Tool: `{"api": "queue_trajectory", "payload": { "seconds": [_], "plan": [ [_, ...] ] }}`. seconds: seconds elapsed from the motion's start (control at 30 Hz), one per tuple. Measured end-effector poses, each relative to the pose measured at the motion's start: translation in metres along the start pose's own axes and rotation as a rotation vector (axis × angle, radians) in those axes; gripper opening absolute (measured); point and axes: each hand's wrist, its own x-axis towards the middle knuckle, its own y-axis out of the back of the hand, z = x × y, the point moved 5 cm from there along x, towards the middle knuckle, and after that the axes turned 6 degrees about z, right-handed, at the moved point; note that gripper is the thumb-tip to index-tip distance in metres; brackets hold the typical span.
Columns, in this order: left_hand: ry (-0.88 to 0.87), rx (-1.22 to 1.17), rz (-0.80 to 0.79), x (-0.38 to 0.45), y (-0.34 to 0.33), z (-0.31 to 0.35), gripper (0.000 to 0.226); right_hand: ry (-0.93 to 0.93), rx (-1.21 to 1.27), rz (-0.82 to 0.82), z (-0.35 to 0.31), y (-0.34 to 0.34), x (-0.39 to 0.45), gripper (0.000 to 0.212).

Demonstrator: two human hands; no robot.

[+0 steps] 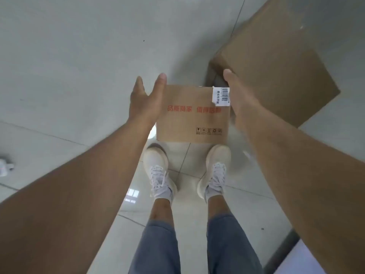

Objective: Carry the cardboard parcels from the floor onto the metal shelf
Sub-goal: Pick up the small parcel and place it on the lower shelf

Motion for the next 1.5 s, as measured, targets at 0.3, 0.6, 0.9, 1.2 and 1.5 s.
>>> {"api": "queue_trajectory", "payload": {
  "seconds": [0.3,0.6,0.9,1.2,1.5],
  "plan": [
    [0.226,0.022,-0.089,0.061,-0.041,-0.014,0.076,-0.025,-0.155,0.028,0.013,-0.019,0.05,0.057],
    [0.143,-0.103,-0.009,0.057,-0.011,-0.025,0.014,0.055,-0.131,0.018,0.016,-0.001,0.044,0.019],
    [0.14,-0.254,0.052,0.037,-0.012,-0.049,0.037,0.05,0.041,-0.045,0.033,-0.012,0.028,0.031],
    [0.092,-0.289,0.063,0.038,-0.015,-0.06,0.032,0.055,0.067,-0.065,0.045,-0.019,0.024,0.027],
    [0.044,-0.23,-0.049,0.039,-0.021,-0.077,0.057,0.103,-0.059,-0.013,0.058,-0.019,0.035,0.041]
  ]
}}
